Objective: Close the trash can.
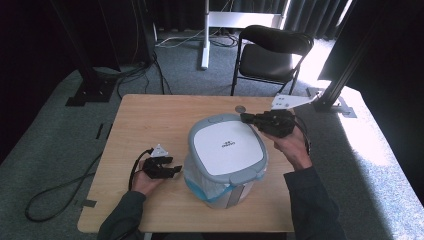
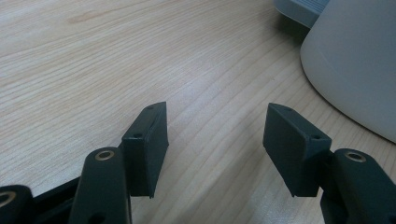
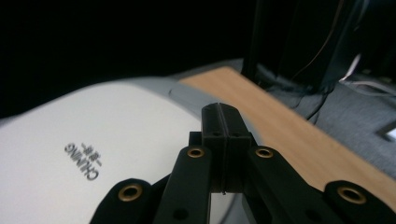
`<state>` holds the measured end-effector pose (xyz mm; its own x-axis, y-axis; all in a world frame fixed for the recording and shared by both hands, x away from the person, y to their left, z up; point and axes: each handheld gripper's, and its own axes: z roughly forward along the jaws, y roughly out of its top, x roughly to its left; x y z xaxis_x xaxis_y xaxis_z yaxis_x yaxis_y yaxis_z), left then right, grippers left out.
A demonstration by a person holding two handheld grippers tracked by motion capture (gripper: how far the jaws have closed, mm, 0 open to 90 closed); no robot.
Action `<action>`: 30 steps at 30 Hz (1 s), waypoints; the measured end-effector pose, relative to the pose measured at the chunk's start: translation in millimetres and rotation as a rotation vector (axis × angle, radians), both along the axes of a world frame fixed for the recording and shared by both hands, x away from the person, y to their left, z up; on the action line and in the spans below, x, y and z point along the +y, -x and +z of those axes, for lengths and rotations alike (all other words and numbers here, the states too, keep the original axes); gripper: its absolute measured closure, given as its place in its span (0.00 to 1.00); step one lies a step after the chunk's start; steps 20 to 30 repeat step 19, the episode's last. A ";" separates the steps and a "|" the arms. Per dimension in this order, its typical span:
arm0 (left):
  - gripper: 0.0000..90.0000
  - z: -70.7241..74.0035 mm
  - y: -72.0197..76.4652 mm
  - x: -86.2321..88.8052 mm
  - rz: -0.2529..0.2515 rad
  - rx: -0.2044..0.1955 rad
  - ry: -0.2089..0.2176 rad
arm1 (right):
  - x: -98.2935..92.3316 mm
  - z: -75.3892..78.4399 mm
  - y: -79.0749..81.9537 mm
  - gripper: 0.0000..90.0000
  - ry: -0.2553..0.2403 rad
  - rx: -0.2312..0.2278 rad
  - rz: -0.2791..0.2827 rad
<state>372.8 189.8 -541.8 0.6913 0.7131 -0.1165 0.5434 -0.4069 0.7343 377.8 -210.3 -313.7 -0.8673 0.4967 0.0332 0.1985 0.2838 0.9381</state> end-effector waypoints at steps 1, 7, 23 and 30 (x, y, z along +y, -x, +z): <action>0.45 0.0 0.0 0.0 0.000 0.000 0.000 | -3.9 1.6 0.2 1.00 -0.008 -0.003 -0.012; 0.45 -0.1 -0.2 -0.3 0.001 -0.001 0.001 | -25.3 2.1 -1.7 1.00 -0.015 -0.016 -0.108; 0.45 -0.6 -0.4 0.1 0.001 -0.004 0.004 | -69.4 -40.5 -19.1 1.00 -0.010 0.063 -0.318; 0.45 -0.6 -0.4 0.1 0.001 -0.004 0.004 | -69.4 -40.5 -19.1 1.00 -0.010 0.063 -0.318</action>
